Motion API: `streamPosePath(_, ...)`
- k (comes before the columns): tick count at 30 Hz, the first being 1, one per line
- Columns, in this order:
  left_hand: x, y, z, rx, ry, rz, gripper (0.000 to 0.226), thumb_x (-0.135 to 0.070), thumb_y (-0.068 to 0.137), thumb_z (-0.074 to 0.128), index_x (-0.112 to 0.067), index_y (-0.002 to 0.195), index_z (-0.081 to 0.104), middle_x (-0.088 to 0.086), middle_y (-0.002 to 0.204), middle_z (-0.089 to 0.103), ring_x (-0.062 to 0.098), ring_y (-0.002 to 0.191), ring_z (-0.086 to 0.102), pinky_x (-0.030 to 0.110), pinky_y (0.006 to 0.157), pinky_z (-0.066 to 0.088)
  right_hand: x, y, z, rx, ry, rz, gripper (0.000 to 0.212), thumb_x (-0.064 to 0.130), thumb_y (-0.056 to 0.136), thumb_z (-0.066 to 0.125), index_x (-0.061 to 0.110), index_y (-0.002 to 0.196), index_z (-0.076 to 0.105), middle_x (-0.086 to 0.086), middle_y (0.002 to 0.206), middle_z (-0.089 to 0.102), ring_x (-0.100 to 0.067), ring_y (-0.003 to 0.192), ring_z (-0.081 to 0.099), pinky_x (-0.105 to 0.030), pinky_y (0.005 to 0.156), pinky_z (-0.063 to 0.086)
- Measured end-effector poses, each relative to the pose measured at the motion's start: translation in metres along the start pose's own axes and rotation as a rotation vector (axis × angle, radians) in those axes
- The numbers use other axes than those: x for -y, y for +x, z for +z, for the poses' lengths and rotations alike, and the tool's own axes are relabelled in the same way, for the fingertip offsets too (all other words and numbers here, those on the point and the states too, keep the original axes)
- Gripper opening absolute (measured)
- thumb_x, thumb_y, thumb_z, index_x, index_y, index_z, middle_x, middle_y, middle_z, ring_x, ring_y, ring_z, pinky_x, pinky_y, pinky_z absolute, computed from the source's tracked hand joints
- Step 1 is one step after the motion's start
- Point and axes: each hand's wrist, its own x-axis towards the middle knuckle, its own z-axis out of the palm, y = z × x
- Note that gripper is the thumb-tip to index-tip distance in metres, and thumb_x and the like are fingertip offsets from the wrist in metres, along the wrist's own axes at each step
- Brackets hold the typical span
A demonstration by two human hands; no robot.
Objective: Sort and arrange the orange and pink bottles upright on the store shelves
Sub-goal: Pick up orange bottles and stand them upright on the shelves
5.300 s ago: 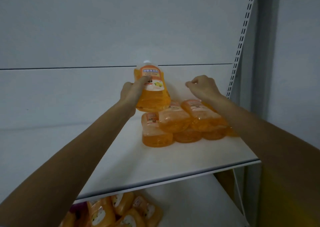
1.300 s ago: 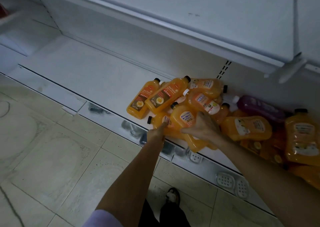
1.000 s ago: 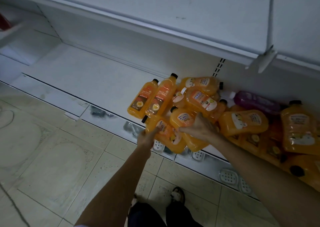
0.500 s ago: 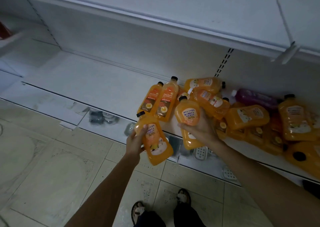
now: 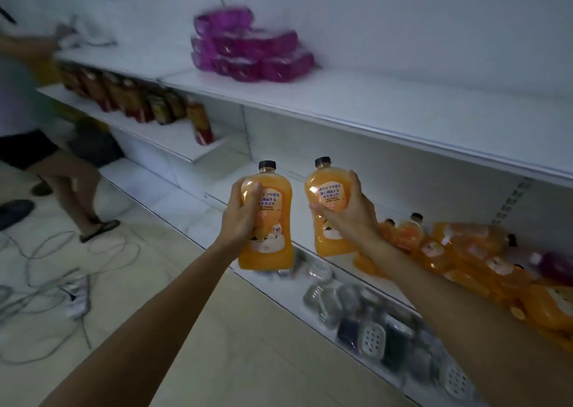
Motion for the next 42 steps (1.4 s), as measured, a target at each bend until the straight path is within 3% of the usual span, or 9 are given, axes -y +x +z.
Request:
streamPosePath(8, -0.116, 0.031, -0.040, -0.059, -0.060, 0.247, 0.034, -0.042, 0.099, 0.032, -0.031, 0.131, 0.032, -0.004, 0.099, 0.055, 0.007, 0.082, 0.058, 0.020, 0.057, 0.049, 0.103, 0.033, -0.040, -0.113, -0.013, -0.351, 0.107, 0.056, 0.069, 0.074, 0.035, 0.148, 0.006, -0.004, 0.132, 0.050, -0.024, 0.116, 0.052, -0.042, 0.095, 0.047)
streamPosePath(13, -0.175, 0.060, -0.005, 0.068, 0.003, 0.235, 0.032, -0.045, 0.098, 0.033, -0.027, 0.124, 0.036, 0.004, 0.101, 0.060, 0.021, 0.086, 0.062, 0.036, 0.070, 0.054, 0.126, 0.064, -0.102, -0.307, -0.039, -0.347, 0.104, 0.061, 0.067, 0.072, 0.035, 0.146, 0.012, -0.006, 0.131, 0.051, -0.028, 0.116, 0.052, -0.046, 0.095, 0.047)
streamPosePath(16, -0.201, 0.077, 0.039, 0.188, 0.020, 0.207, 0.041, -0.044, 0.093, 0.036, -0.018, 0.123, 0.047, 0.011, 0.105, 0.065, 0.028, 0.091, 0.065, 0.044, 0.081, 0.054, 0.119, 0.079, -0.146, -0.385, -0.165, -0.307, 0.099, 0.062, 0.068, 0.070, 0.034, 0.144, 0.014, -0.004, 0.130, 0.051, -0.026, 0.113, 0.054, -0.043, 0.090, 0.050)
streamPosePath(19, -0.221, 0.088, 0.094, 0.325, -0.003, 0.153, 0.032, -0.032, 0.090, 0.038, -0.012, 0.110, 0.052, 0.013, 0.099, 0.064, 0.028, 0.087, 0.063, 0.040, 0.081, 0.051, 0.102, 0.094, -0.191, -0.446, -0.256, -0.226, 0.097, 0.062, 0.070, 0.069, 0.032, 0.144, 0.014, -0.006, 0.132, 0.049, -0.028, 0.114, 0.053, -0.040, 0.088, 0.047)
streamPosePath(23, -0.235, 0.101, 0.168, 0.454, 0.032, 0.143, 0.036, -0.032, 0.091, 0.039, -0.012, 0.121, 0.048, 0.015, 0.112, 0.062, 0.030, 0.098, 0.061, 0.042, 0.087, 0.050, 0.069, 0.101, -0.245, -0.432, -0.281, -0.037, 0.095, 0.063, 0.073, 0.067, 0.030, 0.144, 0.014, -0.007, 0.136, 0.047, -0.031, 0.120, 0.049, -0.041, 0.091, 0.043)
streamPosePath(28, -0.237, 0.121, 0.243, 0.439, 0.160, 0.147, 0.043, -0.037, 0.092, 0.046, -0.008, 0.123, 0.052, 0.014, 0.117, 0.061, 0.030, 0.102, 0.060, 0.040, 0.089, 0.048, 0.032, 0.099, -0.296, -0.449, -0.245, 0.171, 0.095, 0.067, 0.073, 0.063, 0.023, 0.144, 0.018, -0.008, 0.133, 0.049, -0.031, 0.118, 0.050, -0.034, 0.080, 0.039)
streamPosePath(35, -0.247, 0.134, 0.302, 0.453, 0.530, 0.315, 0.046, -0.039, 0.094, 0.047, -0.001, 0.120, 0.053, 0.016, 0.116, 0.059, 0.030, 0.103, 0.057, 0.033, 0.078, 0.041, 0.008, 0.115, -0.316, -0.413, -0.312, 0.327, 0.086, 0.065, 0.080, 0.056, 0.014, 0.142, 0.026, -0.012, 0.138, 0.045, -0.035, 0.127, 0.041, -0.041, 0.098, 0.038)
streamPosePath(38, -0.239, 0.137, 0.311, 0.437, 0.679, 0.350, 0.044, -0.037, 0.097, 0.043, 0.000, 0.120, 0.053, 0.018, 0.118, 0.059, 0.031, 0.104, 0.056, 0.032, 0.079, 0.040, 0.004, 0.126, -0.313, -0.334, -0.297, 0.376, 0.071, 0.057, 0.087, 0.050, 0.013, 0.141, 0.031, -0.015, 0.139, 0.042, -0.035, 0.131, 0.032, -0.038, 0.097, 0.034)
streamPosePath(42, -0.233, 0.138, 0.311, 0.429, 0.761, 0.351, 0.047, -0.039, 0.099, 0.034, -0.001, 0.121, 0.052, 0.017, 0.119, 0.058, 0.025, 0.091, 0.051, 0.033, 0.080, 0.039, 0.002, 0.141, -0.309, -0.351, -0.323, 0.394, 0.069, 0.057, 0.087, 0.048, 0.012, 0.139, 0.036, -0.017, 0.140, 0.040, -0.036, 0.131, 0.029, -0.040, 0.098, 0.033)
